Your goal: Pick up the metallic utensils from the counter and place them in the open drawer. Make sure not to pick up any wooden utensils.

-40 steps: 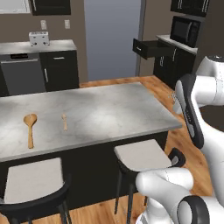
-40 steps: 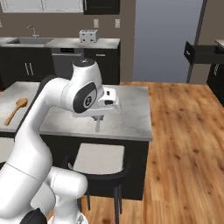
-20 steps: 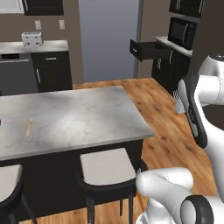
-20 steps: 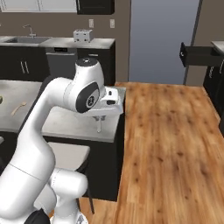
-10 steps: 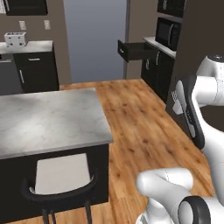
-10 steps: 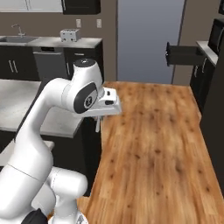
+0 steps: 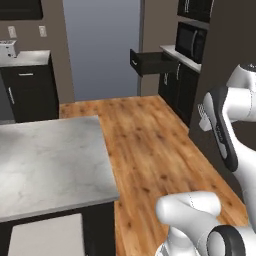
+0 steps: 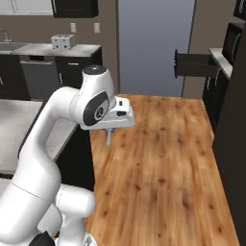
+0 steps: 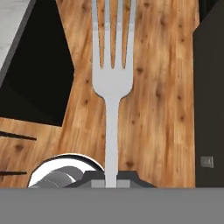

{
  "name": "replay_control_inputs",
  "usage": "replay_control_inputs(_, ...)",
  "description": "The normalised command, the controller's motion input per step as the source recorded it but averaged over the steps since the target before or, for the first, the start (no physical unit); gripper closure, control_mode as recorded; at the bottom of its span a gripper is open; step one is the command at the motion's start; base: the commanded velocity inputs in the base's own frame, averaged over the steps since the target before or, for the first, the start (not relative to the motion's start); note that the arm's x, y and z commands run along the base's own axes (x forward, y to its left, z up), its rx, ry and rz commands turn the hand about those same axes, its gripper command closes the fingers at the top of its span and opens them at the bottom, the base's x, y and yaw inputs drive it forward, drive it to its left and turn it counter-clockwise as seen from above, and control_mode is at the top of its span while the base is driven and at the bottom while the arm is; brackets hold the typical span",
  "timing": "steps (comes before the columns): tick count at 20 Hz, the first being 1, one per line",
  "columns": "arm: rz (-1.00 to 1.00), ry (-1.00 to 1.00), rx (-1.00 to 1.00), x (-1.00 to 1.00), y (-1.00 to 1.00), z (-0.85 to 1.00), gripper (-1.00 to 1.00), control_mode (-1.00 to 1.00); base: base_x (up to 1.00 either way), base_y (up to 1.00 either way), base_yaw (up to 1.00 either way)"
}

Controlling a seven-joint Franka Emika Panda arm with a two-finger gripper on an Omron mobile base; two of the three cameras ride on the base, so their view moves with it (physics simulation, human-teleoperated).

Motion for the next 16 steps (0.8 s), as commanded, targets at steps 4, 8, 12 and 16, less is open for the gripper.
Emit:
replay_control_inputs(4,0.00,0.00,0.00,0.00,0.00,0.00,1.00,1.00,1.00,-0.24,0.00)
replay_control_inputs(8,0.00,0.00,0.00,0.00,0.00,0.00,1.00,1.00,0.82,-0.96,-0.03)
replay_control_inputs(12,0.00,0.00,0.00,0.00,0.00,0.00,1.00,1.00,0.61,-1.00,0.00)
replay_control_inputs(16,0.00,0.00,0.00,0.00,0.00,0.00,1.00,1.00,0.75,-0.60,0.01)
